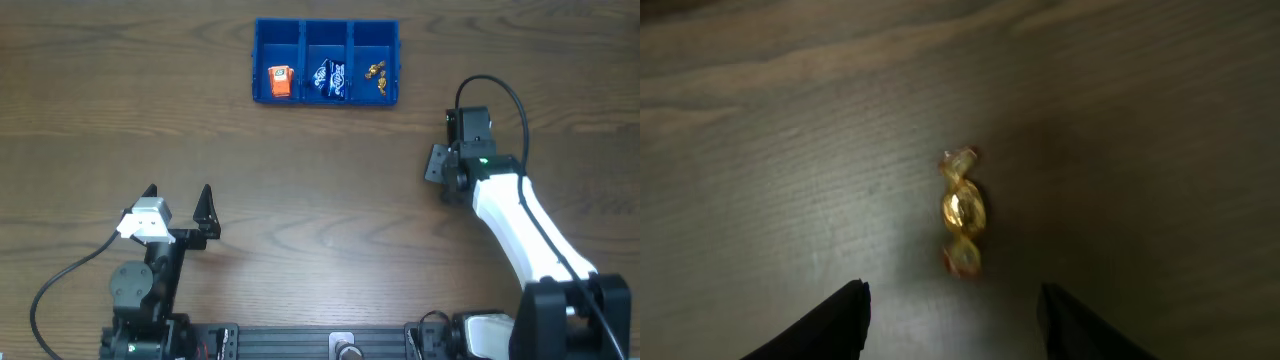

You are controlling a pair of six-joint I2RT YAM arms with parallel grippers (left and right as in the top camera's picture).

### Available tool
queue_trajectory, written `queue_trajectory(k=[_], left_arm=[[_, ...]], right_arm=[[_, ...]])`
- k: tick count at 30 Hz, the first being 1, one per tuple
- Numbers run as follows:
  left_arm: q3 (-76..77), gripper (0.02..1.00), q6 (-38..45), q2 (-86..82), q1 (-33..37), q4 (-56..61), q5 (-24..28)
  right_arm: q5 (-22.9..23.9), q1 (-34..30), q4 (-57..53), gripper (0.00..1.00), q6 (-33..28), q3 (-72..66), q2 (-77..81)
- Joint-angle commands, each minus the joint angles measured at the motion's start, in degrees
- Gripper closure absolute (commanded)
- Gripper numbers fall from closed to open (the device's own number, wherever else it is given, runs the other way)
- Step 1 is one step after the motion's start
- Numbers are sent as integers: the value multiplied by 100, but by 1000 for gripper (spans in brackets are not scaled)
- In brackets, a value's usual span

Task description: Sort Candies Into Trays

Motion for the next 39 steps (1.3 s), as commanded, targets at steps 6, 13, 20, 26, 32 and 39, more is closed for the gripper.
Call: queue_trajectory(k=[6,13,20,26,32,39], left_arm=[[-96,20,22,-37,17,-216,118],[-96,23,22,-37,17,-216,118],[-96,23,22,-37,17,-216,118],[-96,20,22,-37,17,-216,118],[-96,20,22,-37,17,-216,120],[-96,20,22,-37,17,-216,120]], right_arm=[[-166,-262,520,446,122,13,793],[-166,-297,662,465,122,15,1051],[-166,-297,763,505,122,15,1222],[-166,-302,826,562,122,15,1377],[-166,-302,857,748,122,15,1377],[-168,-299,870,816,125,15,1344]])
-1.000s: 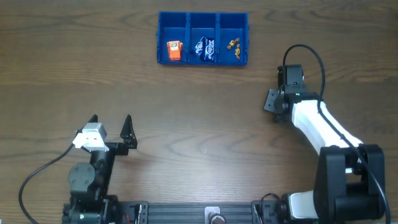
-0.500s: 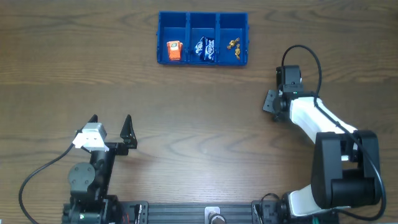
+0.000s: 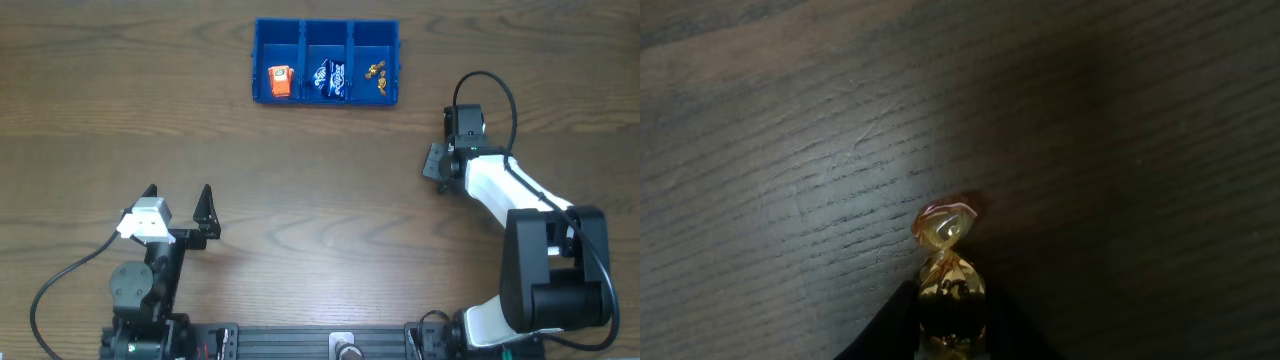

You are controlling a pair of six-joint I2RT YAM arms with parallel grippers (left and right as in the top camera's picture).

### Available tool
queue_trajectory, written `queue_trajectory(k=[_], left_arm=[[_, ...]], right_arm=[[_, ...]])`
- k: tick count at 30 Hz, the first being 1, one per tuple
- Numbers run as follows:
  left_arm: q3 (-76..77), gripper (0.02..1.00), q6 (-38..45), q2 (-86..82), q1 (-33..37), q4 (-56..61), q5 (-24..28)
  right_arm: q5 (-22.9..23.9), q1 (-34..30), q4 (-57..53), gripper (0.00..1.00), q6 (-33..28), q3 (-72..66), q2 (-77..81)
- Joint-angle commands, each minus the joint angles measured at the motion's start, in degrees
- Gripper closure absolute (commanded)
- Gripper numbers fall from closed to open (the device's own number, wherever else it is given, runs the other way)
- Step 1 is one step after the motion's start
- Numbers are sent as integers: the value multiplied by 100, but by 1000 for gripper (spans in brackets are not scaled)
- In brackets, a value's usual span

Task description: Sort Candies Into Trays

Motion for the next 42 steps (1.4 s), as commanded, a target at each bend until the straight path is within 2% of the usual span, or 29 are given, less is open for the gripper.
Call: queue_trajectory(k=[1,8,13,20,26,33,42], left_arm=[[-96,20,22,-37,17,-214,120],[-96,23,22,-37,17,-214,118],[-96,20,20,-37,17,-214,120],[-96,20,22,-37,17,-214,118],[-96,23,22,-37,17,-214,118],[-96,23,20,-37,17,-214,118],[-96,20,22,-37,17,-214,120]], right_arm=[[-15,-9,-20,822,35,9,52],[37,1016,-328,836,11,68,-1696],[474,1628,-955,836,-11,986,-2214],[557,1620,-1556,840,-761,3565,-481],[551,1620,-2065,842,-785,5685,1491],[485,1580,-1982,842,-691,6037,2424],[400,1539,-2035,825,-573,6035,2573]])
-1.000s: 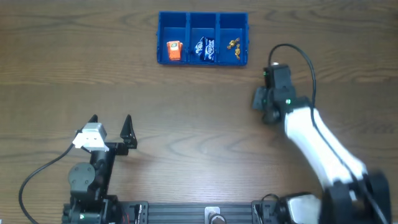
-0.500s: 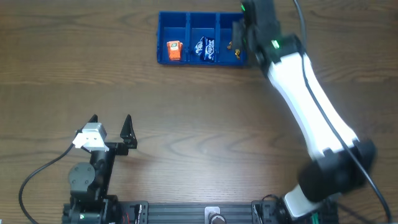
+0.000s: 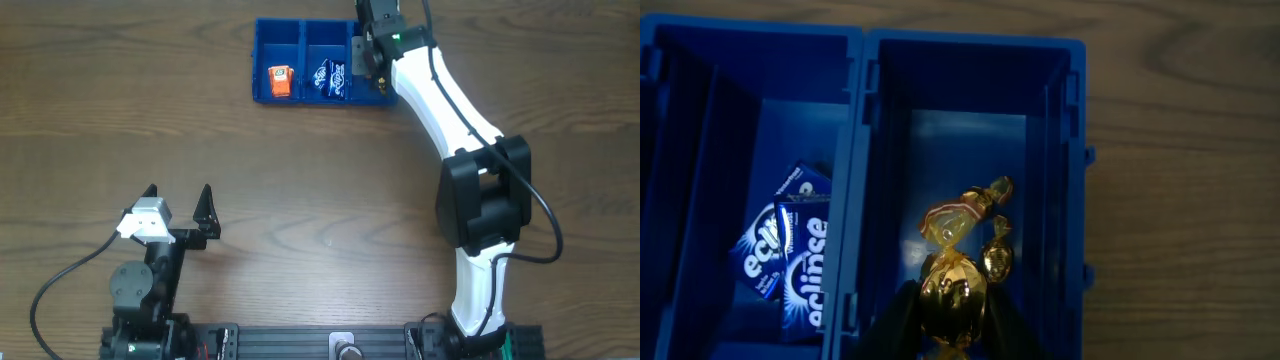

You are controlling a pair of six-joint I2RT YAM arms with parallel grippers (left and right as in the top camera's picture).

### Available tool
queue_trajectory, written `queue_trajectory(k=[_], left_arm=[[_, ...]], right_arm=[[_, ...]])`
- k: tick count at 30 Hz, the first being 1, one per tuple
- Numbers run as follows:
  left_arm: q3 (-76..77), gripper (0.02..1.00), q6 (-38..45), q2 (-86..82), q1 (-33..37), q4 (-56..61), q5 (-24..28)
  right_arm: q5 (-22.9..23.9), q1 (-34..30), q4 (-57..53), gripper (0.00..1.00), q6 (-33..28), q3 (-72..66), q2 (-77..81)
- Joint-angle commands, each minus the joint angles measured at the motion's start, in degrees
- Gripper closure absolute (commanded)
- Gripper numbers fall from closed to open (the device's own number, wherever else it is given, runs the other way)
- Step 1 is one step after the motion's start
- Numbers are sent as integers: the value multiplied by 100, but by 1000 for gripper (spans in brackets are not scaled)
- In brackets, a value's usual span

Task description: Sort Candies Into Trays

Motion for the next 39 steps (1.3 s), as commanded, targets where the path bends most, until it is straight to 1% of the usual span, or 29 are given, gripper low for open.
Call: queue_trajectory(k=[1,2,3,5,6,10,12,14,16,18,19,20,25,29,34,36,39], left_arm=[[-96,20,22,-37,17,-214,118],[-96,20,22,-37,17,-214,118],[-96,20,22,-37,17,-214,118],[-96,20,22,-37,17,-214,118],[-96,23,22,-37,17,-214,120],[-96,20,22,-37,17,-214,118],[-96,20,20,-37,17,-214,120],[-96,20,22,-37,17,-214,118],[-96,20,20,-37,17,-214,118],[-96,23,22,-37,17,-214,118],[-96,20,22,-37,17,-214,118],[-96,20,22,-37,17,-214,118],[-96,23,22,-37,17,-214,118],[-96,20,22,-37,17,-214,120],[-96,20,22,-37,17,-214,118],[-96,20,22,-37,17,-214,118],[-96,20,22,-37,17,-214,118]], right_arm=[[-42,-46,4,801,70,170,2],[-42,-50,2,781,70,168,2],[-42,-63,4,700,70,155,2],[-39,-74,-2,470,66,138,2],[-39,-72,-2,417,66,138,2],[-44,-96,-2,288,50,138,-101],[-39,-138,-76,202,46,109,-258],[-39,-221,-111,167,42,-83,-627],[-37,-343,37,130,-68,-555,-1252],[-39,-522,339,40,-240,-1246,-2037],[-37,-684,553,1,-317,-1803,-2651],[-39,-831,717,3,-415,-2284,-3176],[-42,-1392,1176,3,-431,-4511,-5735],[-76,-1565,1593,3,-433,-6135,-7602],[-450,-1569,2081,3,-448,-7888,-9615],[-734,-1569,2424,3,-446,-8555,-10338],[-977,-1567,2898,3,-442,-9256,-11001]])
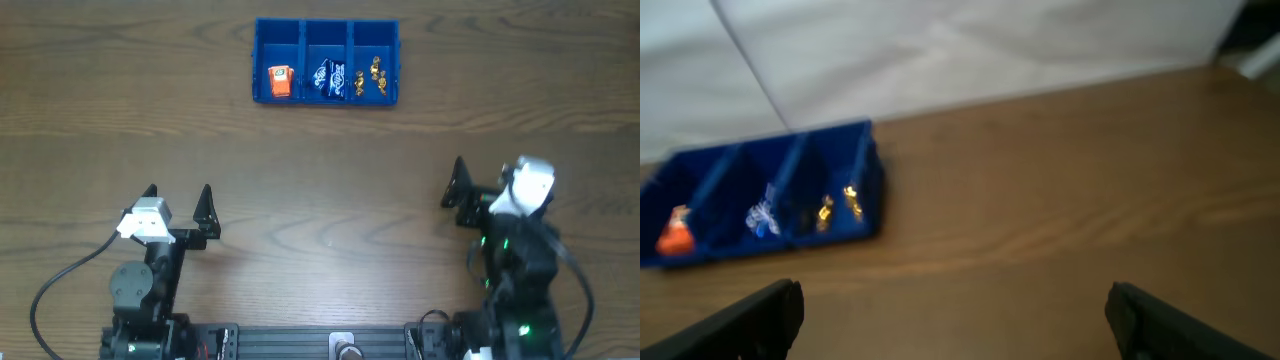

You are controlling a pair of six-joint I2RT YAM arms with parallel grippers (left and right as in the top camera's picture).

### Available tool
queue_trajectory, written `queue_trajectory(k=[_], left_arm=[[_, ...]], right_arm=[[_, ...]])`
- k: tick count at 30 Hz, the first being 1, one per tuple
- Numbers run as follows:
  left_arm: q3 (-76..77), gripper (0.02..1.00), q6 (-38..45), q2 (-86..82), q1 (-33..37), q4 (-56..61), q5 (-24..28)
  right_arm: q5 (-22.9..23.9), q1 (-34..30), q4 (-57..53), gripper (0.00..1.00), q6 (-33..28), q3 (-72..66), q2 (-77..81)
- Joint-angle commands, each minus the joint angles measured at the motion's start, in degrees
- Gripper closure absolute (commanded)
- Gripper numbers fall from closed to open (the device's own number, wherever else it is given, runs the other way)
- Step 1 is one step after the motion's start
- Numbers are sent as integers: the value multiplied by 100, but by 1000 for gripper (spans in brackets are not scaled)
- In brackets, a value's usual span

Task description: Sort Candies Into Trays

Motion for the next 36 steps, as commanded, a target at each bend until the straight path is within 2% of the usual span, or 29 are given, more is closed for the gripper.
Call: queue_trajectory(k=[1,5,9,20,36], left_arm=[[-96,20,20,-37,17,-214,118],[-96,20,22,-37,17,-214,116],[-96,20,22,-37,17,-214,116],[-96,23,22,-37,17,-214,116],[-96,20,22,-37,17,-214,116]], right_arm=[[-573,-24,643,3,-66,-1165,-1132],[-577,-24,811,3,-94,-1648,-1665],[-691,-24,970,3,-396,-2006,-2175],[-1047,133,1231,3,-1274,-2227,-2153],[-920,131,1154,3,-1281,-2221,-2153]])
